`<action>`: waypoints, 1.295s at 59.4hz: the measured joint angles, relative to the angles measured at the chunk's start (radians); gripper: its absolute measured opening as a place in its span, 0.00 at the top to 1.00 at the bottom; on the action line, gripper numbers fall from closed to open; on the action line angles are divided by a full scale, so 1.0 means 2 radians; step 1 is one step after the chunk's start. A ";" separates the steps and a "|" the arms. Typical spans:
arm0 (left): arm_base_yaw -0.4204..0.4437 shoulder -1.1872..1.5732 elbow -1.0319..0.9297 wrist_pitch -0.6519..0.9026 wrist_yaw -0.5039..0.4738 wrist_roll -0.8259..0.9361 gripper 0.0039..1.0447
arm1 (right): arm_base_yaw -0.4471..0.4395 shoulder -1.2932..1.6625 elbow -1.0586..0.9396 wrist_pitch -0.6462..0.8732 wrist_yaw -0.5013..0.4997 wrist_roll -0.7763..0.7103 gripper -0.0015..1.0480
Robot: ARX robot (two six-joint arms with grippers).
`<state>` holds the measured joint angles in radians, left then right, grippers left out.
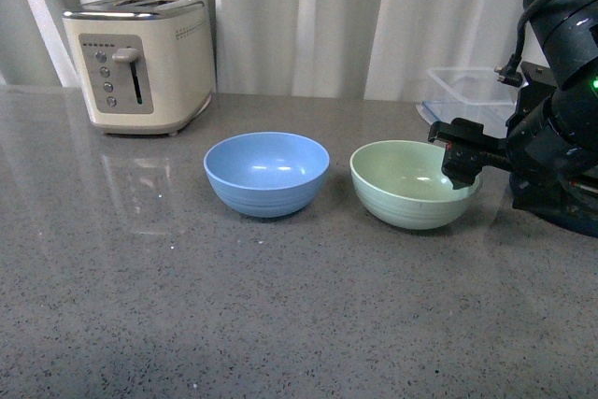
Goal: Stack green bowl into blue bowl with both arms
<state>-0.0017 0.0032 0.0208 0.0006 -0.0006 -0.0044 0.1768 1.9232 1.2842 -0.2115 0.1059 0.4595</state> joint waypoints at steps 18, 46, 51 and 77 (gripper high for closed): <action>0.000 0.000 0.000 0.000 0.000 0.000 0.06 | 0.000 0.010 0.015 -0.011 0.001 -0.001 0.90; 0.000 0.000 0.000 0.000 0.000 0.000 0.06 | 0.020 -0.066 0.057 -0.035 -0.011 -0.024 0.99; 0.000 0.000 0.000 0.000 0.000 0.000 0.06 | 0.038 -0.076 0.082 -0.035 -0.020 -0.028 0.99; 0.000 0.000 0.000 0.000 0.000 0.000 0.06 | 0.148 0.033 0.174 -0.006 -0.004 -0.076 0.99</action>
<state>-0.0017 0.0032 0.0208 0.0006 -0.0006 -0.0044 0.4725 1.9896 1.6318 -0.2241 0.0986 0.3080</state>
